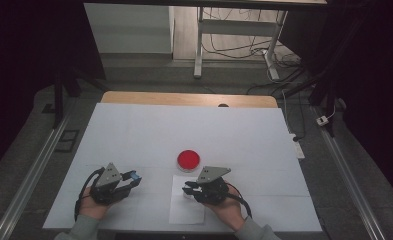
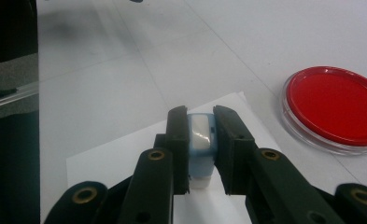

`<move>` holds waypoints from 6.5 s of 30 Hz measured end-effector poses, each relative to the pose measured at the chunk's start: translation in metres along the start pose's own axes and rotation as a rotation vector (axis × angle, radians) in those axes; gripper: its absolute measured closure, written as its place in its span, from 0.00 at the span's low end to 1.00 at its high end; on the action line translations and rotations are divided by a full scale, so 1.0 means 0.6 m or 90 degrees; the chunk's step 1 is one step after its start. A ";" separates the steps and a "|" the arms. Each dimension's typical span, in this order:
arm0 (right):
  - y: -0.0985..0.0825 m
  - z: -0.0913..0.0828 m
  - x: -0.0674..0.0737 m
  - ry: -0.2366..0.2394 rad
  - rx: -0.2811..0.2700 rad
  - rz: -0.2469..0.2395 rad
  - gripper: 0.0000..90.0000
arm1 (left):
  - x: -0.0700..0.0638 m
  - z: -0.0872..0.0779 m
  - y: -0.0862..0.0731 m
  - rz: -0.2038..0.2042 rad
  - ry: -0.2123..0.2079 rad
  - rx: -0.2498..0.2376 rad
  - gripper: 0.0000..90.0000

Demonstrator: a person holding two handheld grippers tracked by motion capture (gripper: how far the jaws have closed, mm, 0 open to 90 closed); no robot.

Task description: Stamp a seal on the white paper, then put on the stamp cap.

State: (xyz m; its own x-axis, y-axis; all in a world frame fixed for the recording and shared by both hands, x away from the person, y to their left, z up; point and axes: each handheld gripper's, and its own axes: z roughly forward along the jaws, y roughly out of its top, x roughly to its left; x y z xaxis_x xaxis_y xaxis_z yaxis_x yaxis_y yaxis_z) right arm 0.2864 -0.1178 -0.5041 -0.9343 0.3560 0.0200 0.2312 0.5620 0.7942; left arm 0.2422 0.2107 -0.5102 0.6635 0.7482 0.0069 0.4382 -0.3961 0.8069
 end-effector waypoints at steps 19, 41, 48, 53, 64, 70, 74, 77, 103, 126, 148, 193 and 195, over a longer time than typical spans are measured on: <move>-0.004 0.005 -0.001 0.002 0.008 0.002 0.84 | 0.000 0.000 0.000 0.000 0.001 0.000 0.73; -0.005 0.011 0.004 -0.007 0.025 -0.015 0.84 | -0.002 0.001 0.000 0.002 0.003 0.001 0.73; -0.003 0.011 0.004 -0.009 0.034 -0.022 0.84 | -0.001 0.001 0.000 0.002 0.002 0.000 0.73; -0.004 0.011 0.006 -0.013 0.032 -0.020 0.85 | -0.001 0.000 0.000 0.001 0.003 0.000 0.73; -0.007 0.011 0.007 -0.015 0.026 -0.021 0.85 | 0.002 -0.005 0.000 -0.003 0.007 -0.005 0.73; -0.008 0.011 0.008 -0.017 0.024 -0.024 0.85 | 0.002 -0.004 0.000 -0.002 0.006 -0.005 0.73; -0.010 0.011 0.009 -0.018 0.018 -0.025 0.85 | 0.002 -0.005 0.000 -0.002 0.007 -0.006 0.73; -0.010 0.011 0.010 -0.022 0.019 -0.028 0.85 | 0.002 -0.006 0.000 -0.003 0.007 -0.006 0.73; -0.009 0.010 0.007 -0.016 0.010 -0.019 0.84 | 0.004 -0.008 -0.001 -0.004 0.010 -0.009 0.73; 0.000 -0.031 -0.021 0.012 -0.070 0.056 0.84 | 0.005 -0.008 -0.001 -0.006 0.009 -0.009 0.73; 0.004 -0.061 -0.041 0.000 -0.114 0.091 0.84 | 0.002 -0.004 -0.001 -0.002 0.005 -0.005 0.73; 0.013 -0.090 -0.049 -0.016 -0.163 0.109 0.84 | -0.005 0.004 0.003 0.004 -0.003 -0.001 0.73; 0.013 -0.090 -0.049 -0.018 -0.163 0.109 0.84 | -0.005 0.004 0.003 0.006 -0.004 -0.001 0.73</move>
State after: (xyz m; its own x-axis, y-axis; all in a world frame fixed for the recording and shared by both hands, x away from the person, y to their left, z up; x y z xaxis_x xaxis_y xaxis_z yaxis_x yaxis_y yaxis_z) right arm 0.3010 -0.1640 -0.4659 -0.8787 0.4521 0.1533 0.3058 0.2864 0.9080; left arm 0.2425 0.2060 -0.5101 0.6715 0.7409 0.0101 0.4317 -0.4023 0.8073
